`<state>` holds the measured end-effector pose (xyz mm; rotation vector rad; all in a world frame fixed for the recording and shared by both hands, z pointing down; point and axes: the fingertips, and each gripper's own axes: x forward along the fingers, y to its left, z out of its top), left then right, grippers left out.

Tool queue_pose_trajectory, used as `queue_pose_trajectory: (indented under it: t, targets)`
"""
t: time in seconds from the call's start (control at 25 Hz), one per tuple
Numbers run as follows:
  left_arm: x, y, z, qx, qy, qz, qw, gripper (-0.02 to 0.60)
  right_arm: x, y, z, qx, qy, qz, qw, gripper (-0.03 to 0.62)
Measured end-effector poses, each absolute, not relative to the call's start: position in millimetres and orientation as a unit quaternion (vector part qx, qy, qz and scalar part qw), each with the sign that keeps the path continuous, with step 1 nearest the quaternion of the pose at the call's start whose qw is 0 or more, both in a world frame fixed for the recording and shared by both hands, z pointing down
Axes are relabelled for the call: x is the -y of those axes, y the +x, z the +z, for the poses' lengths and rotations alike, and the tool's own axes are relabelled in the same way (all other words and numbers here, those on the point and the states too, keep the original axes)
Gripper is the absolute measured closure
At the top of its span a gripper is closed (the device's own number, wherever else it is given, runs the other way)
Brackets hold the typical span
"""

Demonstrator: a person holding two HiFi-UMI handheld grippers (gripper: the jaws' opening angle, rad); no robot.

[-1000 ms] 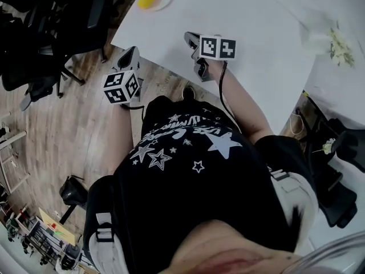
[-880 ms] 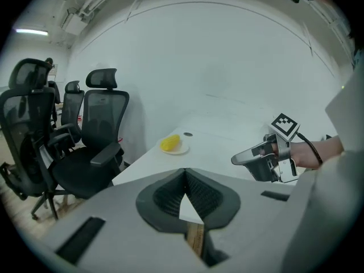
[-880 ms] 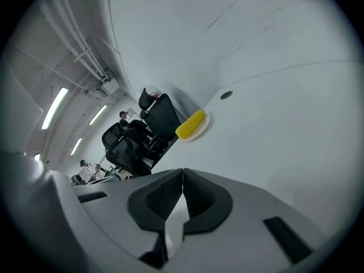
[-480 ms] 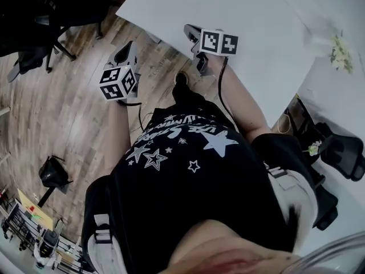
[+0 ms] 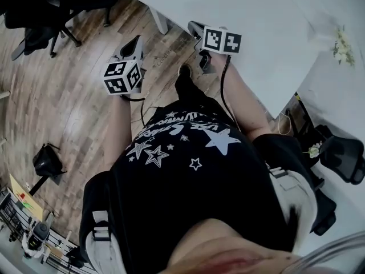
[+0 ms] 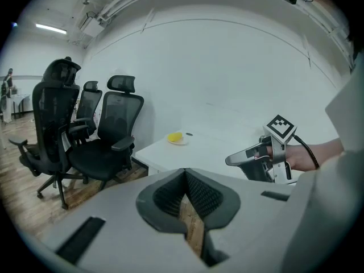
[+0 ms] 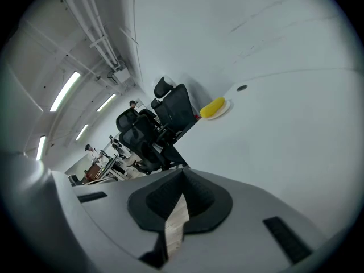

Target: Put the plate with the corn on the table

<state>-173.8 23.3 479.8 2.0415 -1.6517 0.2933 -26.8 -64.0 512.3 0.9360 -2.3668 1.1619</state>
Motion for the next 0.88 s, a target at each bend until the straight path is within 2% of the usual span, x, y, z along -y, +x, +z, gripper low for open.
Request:
queue_pose_trajectory:
  t: [0.88]
  targets:
    - [-203.2,-142.6,430.9,0.629,0.745,0.076,0.209,0.577,-115.4,-1.9,463.1,0.865,0.307,0.363,0.161,0.588]
